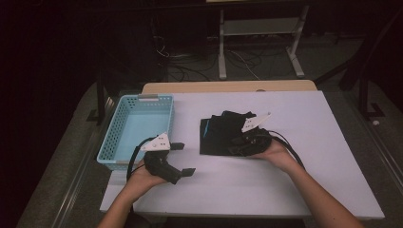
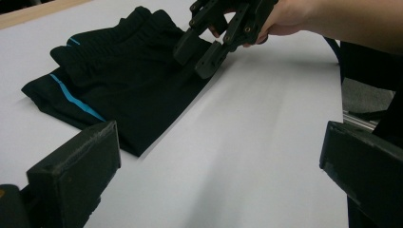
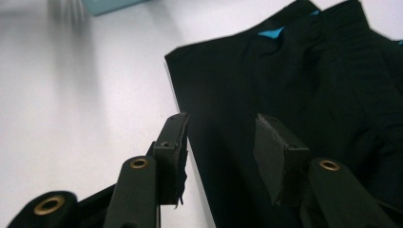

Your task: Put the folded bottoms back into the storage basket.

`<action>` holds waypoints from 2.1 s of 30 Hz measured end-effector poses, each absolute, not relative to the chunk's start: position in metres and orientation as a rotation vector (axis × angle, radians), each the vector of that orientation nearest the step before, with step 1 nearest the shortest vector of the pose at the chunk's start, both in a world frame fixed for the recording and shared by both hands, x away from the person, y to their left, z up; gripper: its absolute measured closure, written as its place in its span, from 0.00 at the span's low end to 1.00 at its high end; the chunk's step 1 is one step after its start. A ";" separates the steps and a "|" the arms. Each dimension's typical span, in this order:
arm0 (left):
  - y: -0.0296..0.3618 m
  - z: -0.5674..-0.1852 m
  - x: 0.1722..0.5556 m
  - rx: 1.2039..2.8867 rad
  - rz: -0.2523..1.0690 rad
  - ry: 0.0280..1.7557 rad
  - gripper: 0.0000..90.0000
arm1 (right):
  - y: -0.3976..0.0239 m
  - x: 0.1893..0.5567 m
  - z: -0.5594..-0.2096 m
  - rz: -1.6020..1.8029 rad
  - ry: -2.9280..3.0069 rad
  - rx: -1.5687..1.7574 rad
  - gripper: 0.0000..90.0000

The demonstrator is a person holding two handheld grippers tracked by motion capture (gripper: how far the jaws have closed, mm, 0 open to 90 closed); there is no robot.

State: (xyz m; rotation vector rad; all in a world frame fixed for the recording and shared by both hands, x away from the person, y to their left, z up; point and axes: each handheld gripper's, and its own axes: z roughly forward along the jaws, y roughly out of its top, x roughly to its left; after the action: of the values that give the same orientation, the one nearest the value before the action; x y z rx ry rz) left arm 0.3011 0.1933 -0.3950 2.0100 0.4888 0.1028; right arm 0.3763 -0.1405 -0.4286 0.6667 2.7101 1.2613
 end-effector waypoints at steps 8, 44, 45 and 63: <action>0.194 -0.396 0.301 2.011 0.100 0.489 0.00 | -0.135 0.378 -0.438 1.216 2.757 0.654 0.62; 0.192 -0.397 0.301 2.012 0.083 0.488 0.00 | -0.128 0.371 -0.450 1.048 2.663 0.464 0.89; 0.192 -0.398 0.301 2.011 0.081 0.489 0.00 | -0.128 0.371 -0.450 1.057 2.667 0.475 0.90; 0.193 -0.398 0.301 2.007 0.074 0.486 0.00 | -0.139 0.369 -0.440 1.153 2.740 0.576 0.93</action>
State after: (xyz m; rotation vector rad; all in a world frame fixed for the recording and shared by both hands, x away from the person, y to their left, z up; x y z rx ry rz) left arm 0.3015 0.1929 -0.3979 2.0066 0.4857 0.0743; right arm 0.3692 -0.1389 -0.4396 0.5757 2.7402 1.1528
